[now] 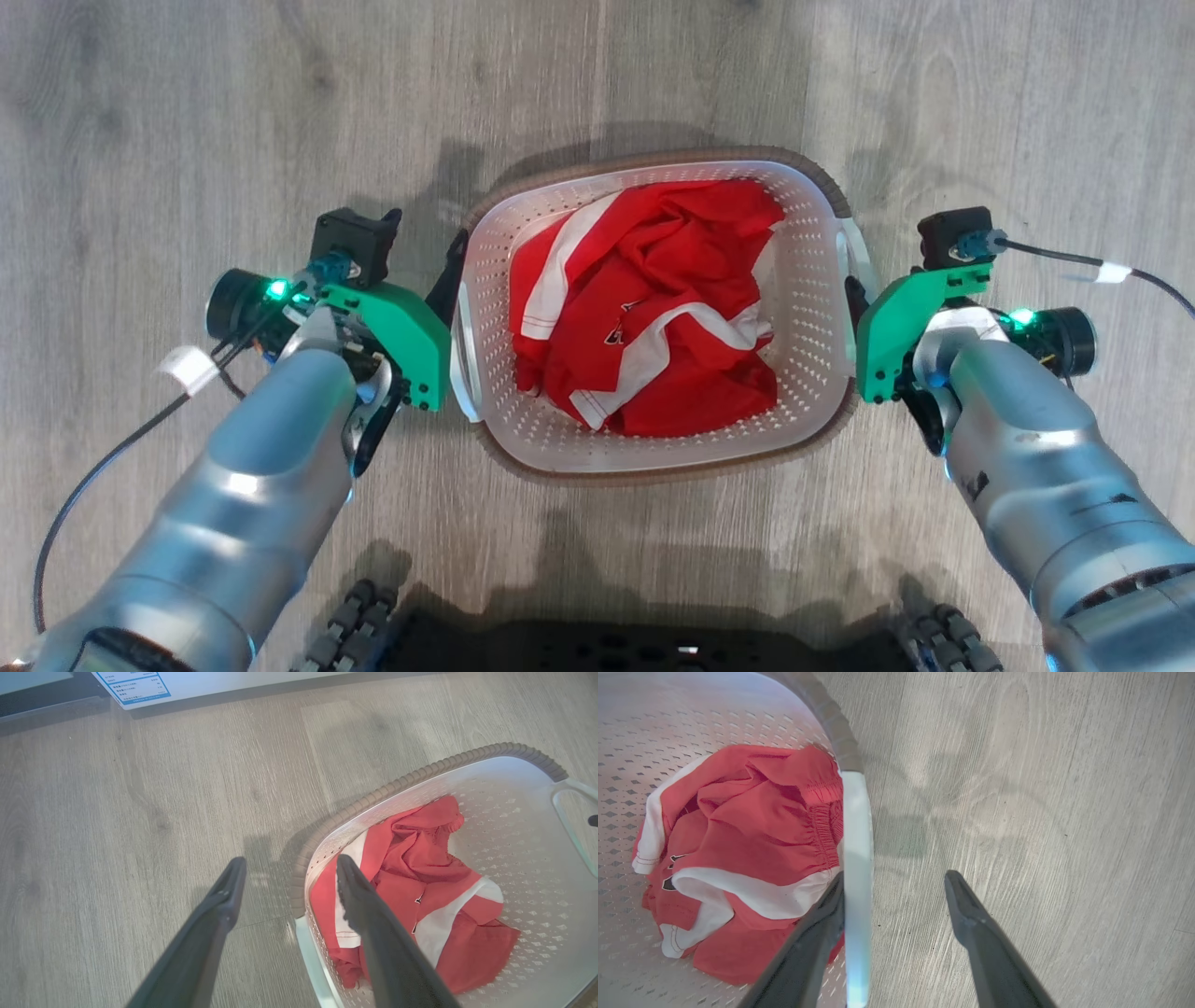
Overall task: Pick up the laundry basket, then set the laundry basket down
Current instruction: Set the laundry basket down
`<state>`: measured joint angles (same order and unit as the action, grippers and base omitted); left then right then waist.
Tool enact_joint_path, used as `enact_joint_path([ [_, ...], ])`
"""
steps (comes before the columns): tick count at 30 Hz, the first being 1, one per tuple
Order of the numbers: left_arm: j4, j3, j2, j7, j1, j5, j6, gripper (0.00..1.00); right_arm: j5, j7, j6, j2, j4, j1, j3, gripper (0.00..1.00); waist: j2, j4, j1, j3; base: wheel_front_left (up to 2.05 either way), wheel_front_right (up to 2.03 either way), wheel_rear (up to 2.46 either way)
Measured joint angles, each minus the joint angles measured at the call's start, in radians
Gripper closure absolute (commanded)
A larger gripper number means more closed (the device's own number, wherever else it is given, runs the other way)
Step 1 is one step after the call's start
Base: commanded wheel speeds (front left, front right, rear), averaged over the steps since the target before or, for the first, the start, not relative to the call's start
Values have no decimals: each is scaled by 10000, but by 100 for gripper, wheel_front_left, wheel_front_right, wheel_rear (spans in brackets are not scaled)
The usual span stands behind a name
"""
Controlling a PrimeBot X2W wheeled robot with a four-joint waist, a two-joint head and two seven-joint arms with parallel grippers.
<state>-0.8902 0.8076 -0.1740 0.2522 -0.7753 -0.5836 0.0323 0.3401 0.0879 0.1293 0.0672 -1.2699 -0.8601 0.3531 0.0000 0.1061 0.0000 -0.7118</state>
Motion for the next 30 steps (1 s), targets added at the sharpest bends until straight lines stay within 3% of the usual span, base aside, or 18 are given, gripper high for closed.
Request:
enact_joint_path([
  [11,-639,-811,276,0,446,805,393,0,282,15,0,8,428,1,439,0,0,-40,0,465,0,0,0],
  [20,-550,-1553,299,0,1073,1185,405,0,1304,234,0,6,1262,904,1024,0,0,-367,0,1405,0,0,0],
  [30,1430,-3135,71,0,2597,1870,-163,0,2138,1298,0,0,1912,1567,1367,0,0,-732,-1,2809,0,0,0],
])
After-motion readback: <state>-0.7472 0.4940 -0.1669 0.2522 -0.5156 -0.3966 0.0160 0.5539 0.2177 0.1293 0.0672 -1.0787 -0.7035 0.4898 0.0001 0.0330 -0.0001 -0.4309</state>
